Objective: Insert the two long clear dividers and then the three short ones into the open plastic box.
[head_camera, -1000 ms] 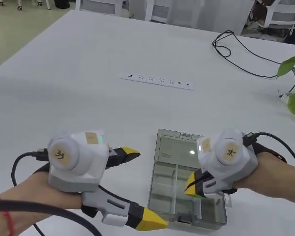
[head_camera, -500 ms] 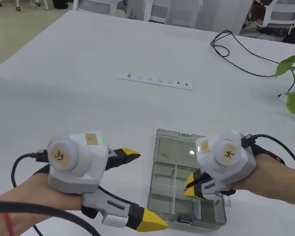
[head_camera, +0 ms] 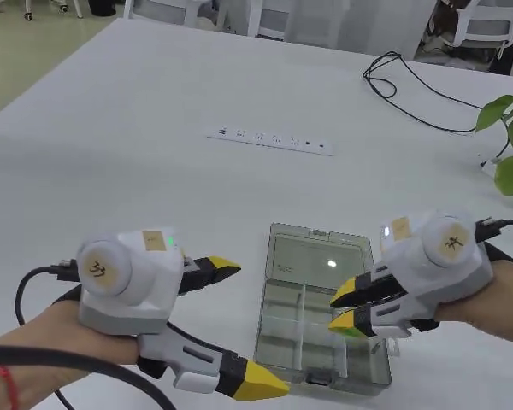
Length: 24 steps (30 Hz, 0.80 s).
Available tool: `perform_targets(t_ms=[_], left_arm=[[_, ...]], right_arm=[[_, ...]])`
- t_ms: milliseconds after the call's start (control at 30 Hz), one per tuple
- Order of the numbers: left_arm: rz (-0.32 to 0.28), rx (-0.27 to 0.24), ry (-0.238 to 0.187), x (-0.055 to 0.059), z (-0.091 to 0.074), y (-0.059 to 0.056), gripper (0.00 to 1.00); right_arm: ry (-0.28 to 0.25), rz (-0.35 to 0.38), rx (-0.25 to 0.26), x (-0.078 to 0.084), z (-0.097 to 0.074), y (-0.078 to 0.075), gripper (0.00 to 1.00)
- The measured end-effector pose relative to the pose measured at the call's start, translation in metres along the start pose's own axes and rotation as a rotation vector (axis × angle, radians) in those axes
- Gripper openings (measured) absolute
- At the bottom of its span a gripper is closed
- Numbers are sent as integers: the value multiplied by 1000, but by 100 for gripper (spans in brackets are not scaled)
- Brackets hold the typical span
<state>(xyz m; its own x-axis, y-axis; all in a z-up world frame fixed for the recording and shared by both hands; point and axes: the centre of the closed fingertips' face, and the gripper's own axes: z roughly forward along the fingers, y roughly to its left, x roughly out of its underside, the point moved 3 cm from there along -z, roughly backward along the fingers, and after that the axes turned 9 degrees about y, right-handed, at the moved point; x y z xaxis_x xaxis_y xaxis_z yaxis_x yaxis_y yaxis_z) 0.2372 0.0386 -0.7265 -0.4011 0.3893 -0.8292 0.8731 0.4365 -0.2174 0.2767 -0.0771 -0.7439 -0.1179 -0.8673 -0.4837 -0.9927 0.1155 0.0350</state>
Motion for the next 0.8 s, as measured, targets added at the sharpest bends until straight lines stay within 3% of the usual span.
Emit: perform_targets(t_ms=[267, 500, 800], left_arm=[[-1, -8, 1, 1, -2, 2, 100], [11, -12, 11, 2, -4, 2, 100], [9, -16, 18, 3, -7, 4, 100]], right_arm=[[-41, 65, 30, 18, -30, -2, 30], [-10, 98, 66, 50, -50, -4, 39], [66, 157, 85, 107, -66, -3, 47]])
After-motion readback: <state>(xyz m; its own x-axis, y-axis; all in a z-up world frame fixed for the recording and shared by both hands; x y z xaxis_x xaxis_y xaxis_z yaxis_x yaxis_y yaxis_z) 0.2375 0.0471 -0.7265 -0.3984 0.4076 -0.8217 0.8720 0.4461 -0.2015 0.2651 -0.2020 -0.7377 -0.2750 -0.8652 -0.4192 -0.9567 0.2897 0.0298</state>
